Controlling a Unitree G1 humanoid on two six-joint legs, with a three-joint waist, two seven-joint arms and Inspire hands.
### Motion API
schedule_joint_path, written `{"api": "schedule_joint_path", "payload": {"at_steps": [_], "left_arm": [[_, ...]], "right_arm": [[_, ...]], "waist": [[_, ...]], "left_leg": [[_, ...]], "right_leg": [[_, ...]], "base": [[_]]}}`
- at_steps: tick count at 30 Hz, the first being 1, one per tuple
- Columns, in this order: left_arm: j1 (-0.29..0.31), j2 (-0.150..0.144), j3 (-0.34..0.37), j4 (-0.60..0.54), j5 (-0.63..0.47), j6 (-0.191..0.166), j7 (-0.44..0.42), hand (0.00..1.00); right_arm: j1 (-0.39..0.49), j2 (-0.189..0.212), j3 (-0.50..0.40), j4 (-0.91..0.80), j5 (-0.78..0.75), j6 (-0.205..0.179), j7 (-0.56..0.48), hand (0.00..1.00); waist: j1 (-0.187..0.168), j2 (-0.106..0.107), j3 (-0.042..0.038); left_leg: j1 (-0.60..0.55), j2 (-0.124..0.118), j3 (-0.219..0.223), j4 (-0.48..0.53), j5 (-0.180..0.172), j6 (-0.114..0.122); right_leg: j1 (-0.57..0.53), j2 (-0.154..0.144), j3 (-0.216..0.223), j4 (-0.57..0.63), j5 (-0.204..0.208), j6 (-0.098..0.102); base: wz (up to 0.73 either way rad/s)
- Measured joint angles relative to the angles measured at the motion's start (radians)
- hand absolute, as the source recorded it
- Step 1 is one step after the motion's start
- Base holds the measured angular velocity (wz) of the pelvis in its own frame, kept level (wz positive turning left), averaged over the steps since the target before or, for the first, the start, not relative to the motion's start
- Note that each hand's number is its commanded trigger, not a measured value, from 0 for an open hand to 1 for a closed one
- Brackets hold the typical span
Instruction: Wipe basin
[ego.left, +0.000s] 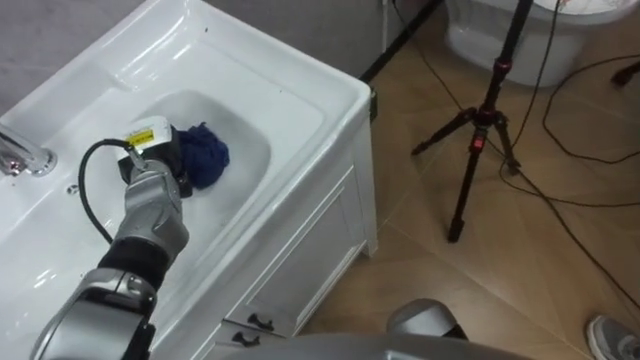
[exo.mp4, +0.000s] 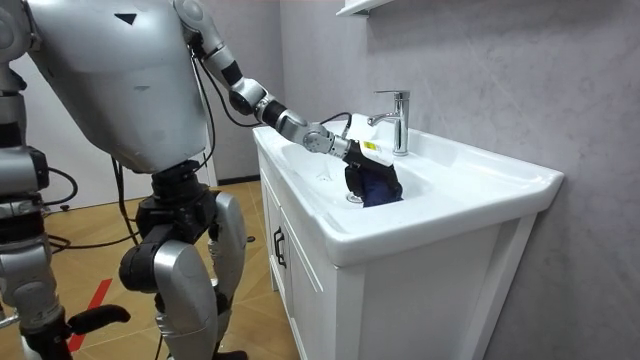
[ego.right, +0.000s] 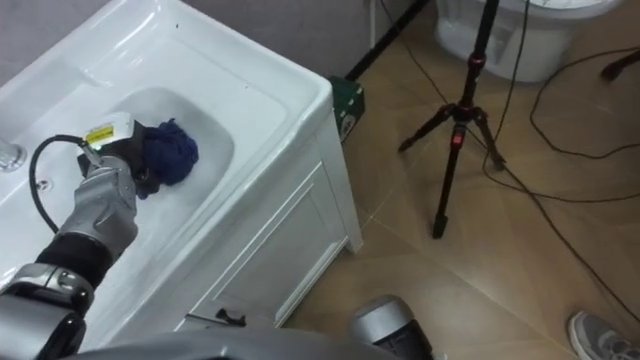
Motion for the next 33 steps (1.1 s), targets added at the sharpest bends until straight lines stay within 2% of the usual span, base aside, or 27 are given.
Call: {"api": "schedule_joint_path", "payload": {"at_steps": [4, 12, 18, 30, 33], "left_arm": [[-0.023, 0.013, -0.017, 0.000, -0.001, 0.000, -0.001, 1.00], [-0.053, 0.040, -0.024, 0.000, -0.022, 0.000, -0.002, 1.00], [-0.093, 0.044, -0.023, 0.000, -0.019, 0.000, -0.003, 1.00], [-0.093, 0.054, -0.021, 0.010, 0.001, -0.001, -0.040, 1.00], [-0.093, 0.043, -0.021, 0.036, 0.021, -0.006, -0.040, 1.00]], "right_arm": [[-0.002, -0.012, -0.006, -0.005, -0.009, -0.001, 0.009, 0.00], [-0.005, -0.011, -0.013, -0.053, -0.020, 0.000, -0.006, 0.00], [-0.017, -0.009, -0.013, -0.056, -0.022, 0.000, -0.048, 0.00], [-0.022, -0.002, -0.012, -0.041, -0.020, -0.002, -0.046, 0.00], [-0.021, -0.001, -0.010, -0.041, -0.022, -0.001, -0.044, 0.00]], "waist": [[-0.001, -0.001, 0.0017], [0.001, 0.004, 0.0029], [0.021, 0.005, 0.0029], [0.026, -0.003, 0.0048], [0.028, -0.012, 0.0068]], "left_leg": [[0.004, 0.001, 0.006, 0.000, 0.000, 0.001], [-0.024, 0.009, 0.021, 0.016, -0.008, 0.002], [-0.026, 0.012, 0.031, 0.018, -0.009, 0.001], [-0.018, 0.009, 0.048, 0.015, -0.011, -0.002], [-0.004, 0.006, 0.046, 0.002, -0.011, -0.003]], "right_leg": [[0.001, 0.002, 0.015, 0.000, 0.007, 0.001], [-0.015, 0.009, 0.035, -0.001, 0.019, 0.004], [-0.030, 0.014, 0.040, 0.000, 0.020, 0.003], [-0.026, 0.020, 0.056, -0.003, 0.021, 0.002], [-0.008, 0.019, 0.056, -0.004, 0.016, 0.002]], "base": [[-0.06], [-0.07], [-0.04], [-0.04], [0.00]]}}
